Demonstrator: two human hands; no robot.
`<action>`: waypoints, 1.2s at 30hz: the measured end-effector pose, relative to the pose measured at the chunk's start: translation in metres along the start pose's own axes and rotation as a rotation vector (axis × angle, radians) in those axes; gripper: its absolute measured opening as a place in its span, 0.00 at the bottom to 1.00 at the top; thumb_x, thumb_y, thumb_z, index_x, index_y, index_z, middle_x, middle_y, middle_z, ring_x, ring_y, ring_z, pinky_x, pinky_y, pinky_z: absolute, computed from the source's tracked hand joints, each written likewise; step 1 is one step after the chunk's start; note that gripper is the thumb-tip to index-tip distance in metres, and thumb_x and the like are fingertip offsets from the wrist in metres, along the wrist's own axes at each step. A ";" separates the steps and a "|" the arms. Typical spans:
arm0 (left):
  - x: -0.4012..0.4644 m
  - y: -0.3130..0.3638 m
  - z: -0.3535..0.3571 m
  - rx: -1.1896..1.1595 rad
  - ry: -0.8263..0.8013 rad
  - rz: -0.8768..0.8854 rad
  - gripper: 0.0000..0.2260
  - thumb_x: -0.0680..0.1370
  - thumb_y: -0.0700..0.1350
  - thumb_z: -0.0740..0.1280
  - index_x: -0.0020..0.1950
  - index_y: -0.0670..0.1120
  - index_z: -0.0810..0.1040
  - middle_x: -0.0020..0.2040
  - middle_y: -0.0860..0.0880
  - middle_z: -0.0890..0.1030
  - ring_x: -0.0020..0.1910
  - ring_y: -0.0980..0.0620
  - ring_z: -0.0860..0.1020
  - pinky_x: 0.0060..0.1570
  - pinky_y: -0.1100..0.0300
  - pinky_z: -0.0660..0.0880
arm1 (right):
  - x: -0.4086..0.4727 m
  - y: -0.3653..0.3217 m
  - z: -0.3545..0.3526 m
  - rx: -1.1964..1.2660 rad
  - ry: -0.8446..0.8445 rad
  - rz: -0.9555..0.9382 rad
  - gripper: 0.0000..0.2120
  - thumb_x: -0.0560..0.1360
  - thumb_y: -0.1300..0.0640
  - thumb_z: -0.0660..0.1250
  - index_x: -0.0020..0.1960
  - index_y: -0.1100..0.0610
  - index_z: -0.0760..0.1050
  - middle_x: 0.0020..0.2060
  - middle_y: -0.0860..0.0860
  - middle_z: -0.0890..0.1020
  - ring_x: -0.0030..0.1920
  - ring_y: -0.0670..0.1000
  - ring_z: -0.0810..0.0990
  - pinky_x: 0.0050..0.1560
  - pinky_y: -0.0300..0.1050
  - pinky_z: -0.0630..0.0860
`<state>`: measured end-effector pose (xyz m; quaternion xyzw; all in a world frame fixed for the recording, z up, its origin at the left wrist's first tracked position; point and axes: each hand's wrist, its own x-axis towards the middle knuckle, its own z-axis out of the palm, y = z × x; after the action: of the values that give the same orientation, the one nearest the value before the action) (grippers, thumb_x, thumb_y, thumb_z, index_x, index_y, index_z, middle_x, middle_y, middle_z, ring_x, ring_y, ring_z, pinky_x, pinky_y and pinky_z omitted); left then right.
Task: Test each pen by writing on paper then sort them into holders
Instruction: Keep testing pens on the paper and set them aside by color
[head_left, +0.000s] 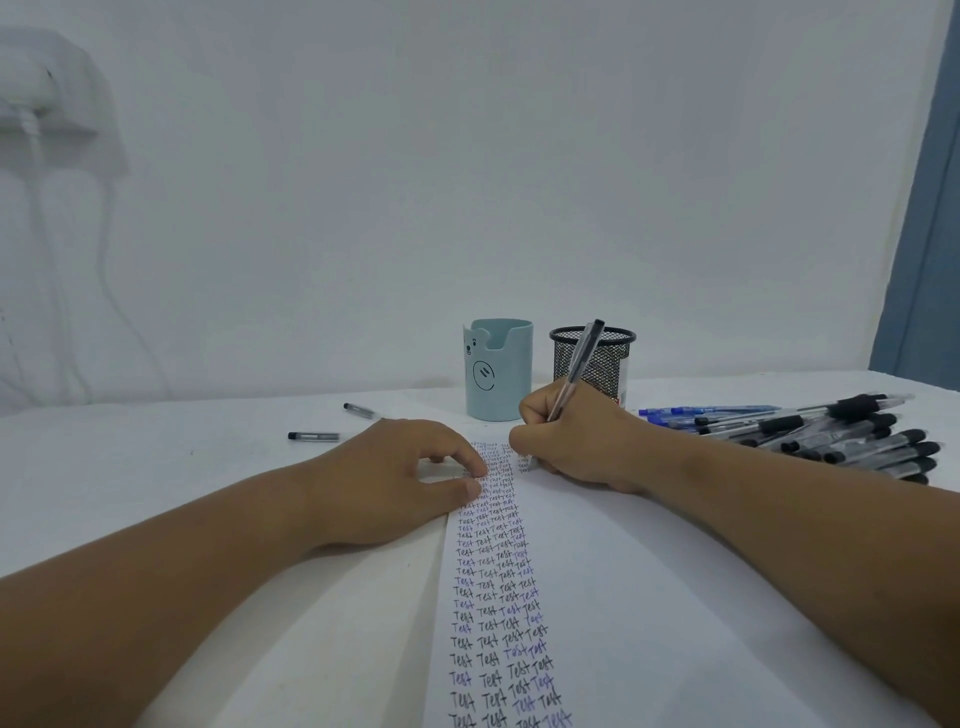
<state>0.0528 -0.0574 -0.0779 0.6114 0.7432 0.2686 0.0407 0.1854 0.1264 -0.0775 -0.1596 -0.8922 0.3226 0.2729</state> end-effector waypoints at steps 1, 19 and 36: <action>0.000 0.000 0.000 -0.003 0.000 0.002 0.07 0.77 0.57 0.70 0.54 0.61 0.82 0.57 0.68 0.80 0.58 0.67 0.73 0.51 0.75 0.65 | 0.000 -0.001 0.000 -0.016 -0.004 -0.005 0.19 0.70 0.61 0.69 0.27 0.54 0.62 0.25 0.51 0.65 0.30 0.49 0.66 0.35 0.43 0.64; -0.005 0.002 -0.002 0.033 -0.022 -0.006 0.09 0.78 0.58 0.68 0.58 0.61 0.81 0.58 0.68 0.79 0.58 0.73 0.70 0.51 0.79 0.64 | -0.008 -0.008 -0.033 0.327 0.281 0.033 0.14 0.79 0.45 0.68 0.55 0.54 0.70 0.25 0.54 0.73 0.19 0.50 0.68 0.21 0.37 0.64; -0.004 0.007 -0.001 0.009 -0.011 -0.036 0.08 0.81 0.55 0.65 0.57 0.60 0.82 0.57 0.66 0.80 0.58 0.72 0.72 0.56 0.74 0.66 | -0.017 -0.008 -0.022 -0.404 0.011 -0.196 0.13 0.85 0.49 0.51 0.48 0.54 0.68 0.33 0.47 0.72 0.32 0.48 0.68 0.33 0.44 0.64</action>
<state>0.0598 -0.0609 -0.0748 0.5994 0.7552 0.2610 0.0470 0.2108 0.1238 -0.0647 -0.1255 -0.9484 0.1082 0.2704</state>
